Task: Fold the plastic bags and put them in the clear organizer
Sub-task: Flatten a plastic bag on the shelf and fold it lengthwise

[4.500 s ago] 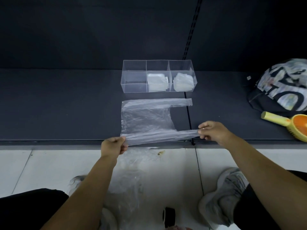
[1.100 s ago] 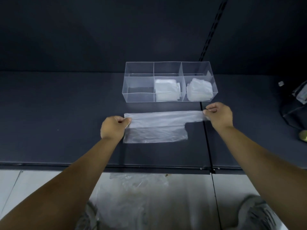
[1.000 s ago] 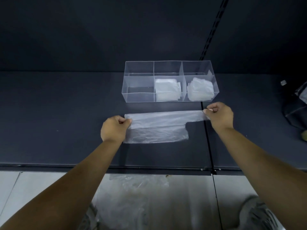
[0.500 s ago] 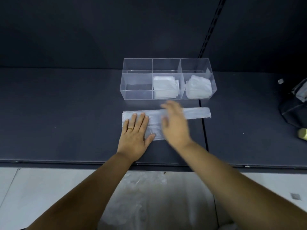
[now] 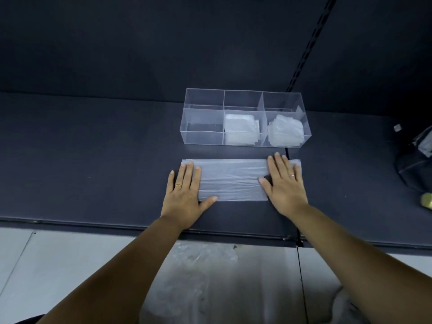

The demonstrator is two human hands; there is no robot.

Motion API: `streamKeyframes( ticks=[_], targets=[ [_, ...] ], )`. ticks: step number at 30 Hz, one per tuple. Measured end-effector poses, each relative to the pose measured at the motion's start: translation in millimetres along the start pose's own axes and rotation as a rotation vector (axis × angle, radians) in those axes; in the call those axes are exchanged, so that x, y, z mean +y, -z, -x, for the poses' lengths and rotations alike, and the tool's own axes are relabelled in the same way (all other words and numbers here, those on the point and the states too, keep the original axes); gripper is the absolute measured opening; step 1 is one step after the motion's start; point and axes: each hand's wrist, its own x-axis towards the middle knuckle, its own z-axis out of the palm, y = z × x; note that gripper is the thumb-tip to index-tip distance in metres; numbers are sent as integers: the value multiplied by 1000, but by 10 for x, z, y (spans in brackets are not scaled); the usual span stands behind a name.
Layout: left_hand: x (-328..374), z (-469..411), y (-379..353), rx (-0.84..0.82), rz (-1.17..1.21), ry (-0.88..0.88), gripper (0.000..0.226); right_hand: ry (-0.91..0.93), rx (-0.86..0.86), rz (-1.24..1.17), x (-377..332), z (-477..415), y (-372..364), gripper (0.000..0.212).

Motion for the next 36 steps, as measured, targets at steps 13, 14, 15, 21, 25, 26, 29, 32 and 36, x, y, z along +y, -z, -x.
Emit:
streamKeyframes(
  ticks=[13, 14, 15, 21, 25, 26, 29, 32, 36],
  targets=[
    [473, 76, 114, 19, 159, -237, 82, 85, 136, -321, -152, 390, 190, 4],
    [491, 61, 122, 2, 171, -222, 83, 87, 94, -297, -179, 347, 198, 6],
    [501, 51, 127, -11, 183, -208, 83, 82, 54, -281, -200, 316, 209, 8],
    [518, 84, 127, 31, 182, -232, 58, -16, -175, -642, -44, 494, 434, 20],
    [605, 216, 149, 75, 171, -252, 63, -24, -97, -494, 39, 710, 553, 11],
    [636, 272, 160, 82, 181, -255, 63, 6, -47, -408, 10, 761, 577, 35],
    [743, 450, 207, 126, 179, -278, 57, 252, 0, -242, -214, 865, 563, 88],
    [795, 550, 254, 129, 156, -267, 43, 383, -7, -120, -462, 890, 373, 67],
    [659, 496, 283, 128, 122, -246, 34, 148, 94, -441, -447, 859, 264, 14]
  ],
)
